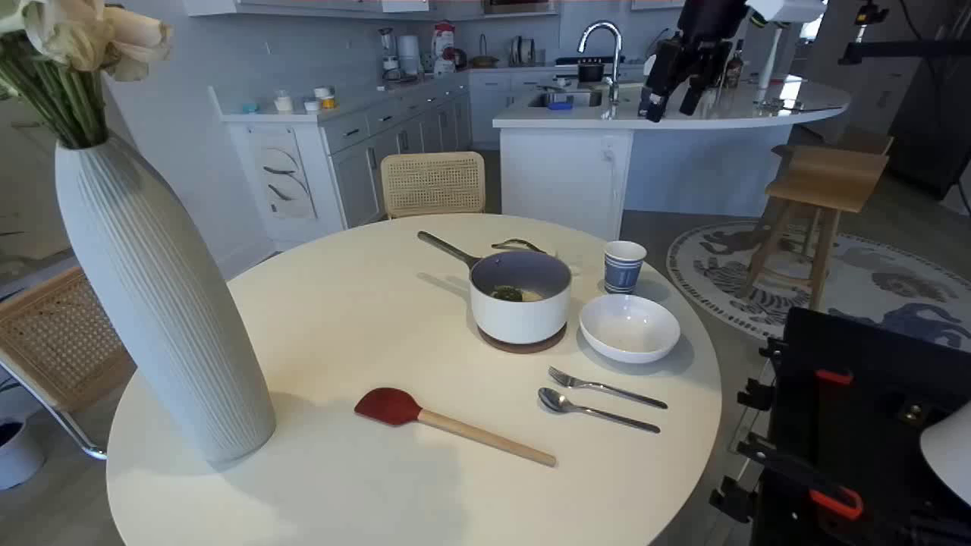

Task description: Put the spoon in the bowl

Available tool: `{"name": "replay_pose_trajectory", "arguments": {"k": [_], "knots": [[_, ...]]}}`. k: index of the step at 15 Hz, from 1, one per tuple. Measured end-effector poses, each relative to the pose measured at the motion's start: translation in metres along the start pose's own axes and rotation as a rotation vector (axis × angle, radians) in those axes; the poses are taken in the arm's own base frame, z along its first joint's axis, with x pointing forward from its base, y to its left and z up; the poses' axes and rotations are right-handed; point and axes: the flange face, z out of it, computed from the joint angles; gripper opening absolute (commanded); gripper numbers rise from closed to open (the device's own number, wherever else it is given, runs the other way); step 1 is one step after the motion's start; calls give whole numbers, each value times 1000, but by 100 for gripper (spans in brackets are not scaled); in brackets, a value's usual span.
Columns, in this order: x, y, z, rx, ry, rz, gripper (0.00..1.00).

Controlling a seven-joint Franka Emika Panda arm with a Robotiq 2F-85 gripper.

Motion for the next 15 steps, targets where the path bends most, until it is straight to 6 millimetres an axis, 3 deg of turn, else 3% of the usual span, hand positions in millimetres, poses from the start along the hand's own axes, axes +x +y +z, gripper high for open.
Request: {"name": "replay_pose_trajectory", "arguments": {"k": [9,15], "knots": [[-1,-3,3,0,-6,-5,100],[-25,-48,39,48,-94,-111,100]]}}
